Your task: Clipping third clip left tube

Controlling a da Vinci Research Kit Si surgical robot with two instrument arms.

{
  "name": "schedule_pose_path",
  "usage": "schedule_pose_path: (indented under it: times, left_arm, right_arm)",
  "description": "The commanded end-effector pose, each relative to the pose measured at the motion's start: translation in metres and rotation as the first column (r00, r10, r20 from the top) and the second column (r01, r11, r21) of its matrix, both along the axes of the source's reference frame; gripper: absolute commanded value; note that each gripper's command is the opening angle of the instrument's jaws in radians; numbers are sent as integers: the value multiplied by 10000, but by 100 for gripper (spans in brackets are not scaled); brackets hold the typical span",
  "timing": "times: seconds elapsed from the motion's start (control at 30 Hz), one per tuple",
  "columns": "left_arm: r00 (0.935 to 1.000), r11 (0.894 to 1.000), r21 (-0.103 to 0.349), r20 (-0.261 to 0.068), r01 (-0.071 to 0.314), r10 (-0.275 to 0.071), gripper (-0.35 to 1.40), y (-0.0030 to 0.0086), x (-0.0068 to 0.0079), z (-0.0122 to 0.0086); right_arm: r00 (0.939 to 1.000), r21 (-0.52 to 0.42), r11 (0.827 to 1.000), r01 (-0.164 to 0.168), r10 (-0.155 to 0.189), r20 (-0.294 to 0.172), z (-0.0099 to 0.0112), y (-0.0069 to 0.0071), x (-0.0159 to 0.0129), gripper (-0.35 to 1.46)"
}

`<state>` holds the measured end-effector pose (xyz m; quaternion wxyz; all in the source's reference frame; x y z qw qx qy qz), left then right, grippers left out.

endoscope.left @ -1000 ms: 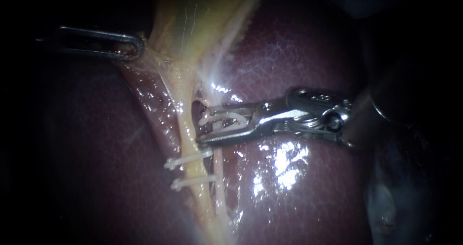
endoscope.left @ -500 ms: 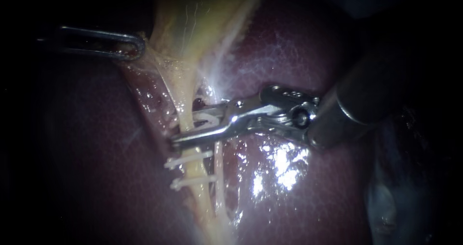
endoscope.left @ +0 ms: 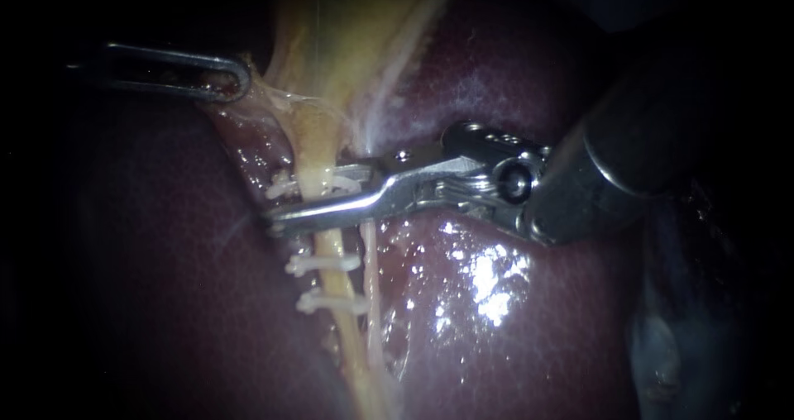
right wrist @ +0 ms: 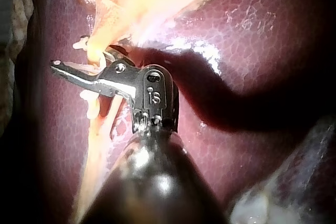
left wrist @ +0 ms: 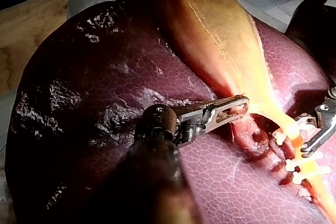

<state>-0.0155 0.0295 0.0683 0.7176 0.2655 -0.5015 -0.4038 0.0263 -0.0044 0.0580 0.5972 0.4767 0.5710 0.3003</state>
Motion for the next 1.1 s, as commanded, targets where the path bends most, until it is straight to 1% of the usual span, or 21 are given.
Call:
schedule_pose_path:
  times: [0.03,0.13,0.27,0.4,0.53,0.6,0.67,0.73,1.1]
  left_arm:
    - [10000,10000,-1,0,2,-2,-35,0,0,0]
    - [10000,10000,-1,-1,3,-3,-35,0,0,0]
    - [10000,10000,-1,-1,3,-3,-35,0,0,0]
    - [10000,10000,-1,-1,3,-3,-35,0,0,0]
    - [10000,10000,-1,-1,4,-4,-35,0,0,0]
    - [10000,10000,-1,-1,4,-4,-35,0,0,0]
    - [10000,10000,-1,-1,4,-4,-35,0,0,0]
    - [10000,10000,-1,-1,4,-4,-35,0,0,0]
    - [10000,10000,-1,-1,4,-4,-35,1,-1,1]
  right_arm:
    - [10000,2,10000,8,-8,5,1,0,-1,43]
    - [10000,-1,10000,25,-25,-4,3,0,-4,32]
    - [10000,2,10000,53,-53,-21,5,2,-11,2]
    - [10000,1,10000,65,-65,-30,6,2,-11,-12]
    - [9999,-5,9999,121,-121,-69,6,1,-11,-35]
    - [9999,-11,10000,89,-89,-80,6,0,-11,-35]
    - [9999,-63,9999,126,-125,112,7,-2,-11,-35]
    - [9994,-102,9997,231,-228,254,8,-3,-11,-35]
    - [9994,-120,9997,228,-224,263,12,-4,-11,-35]
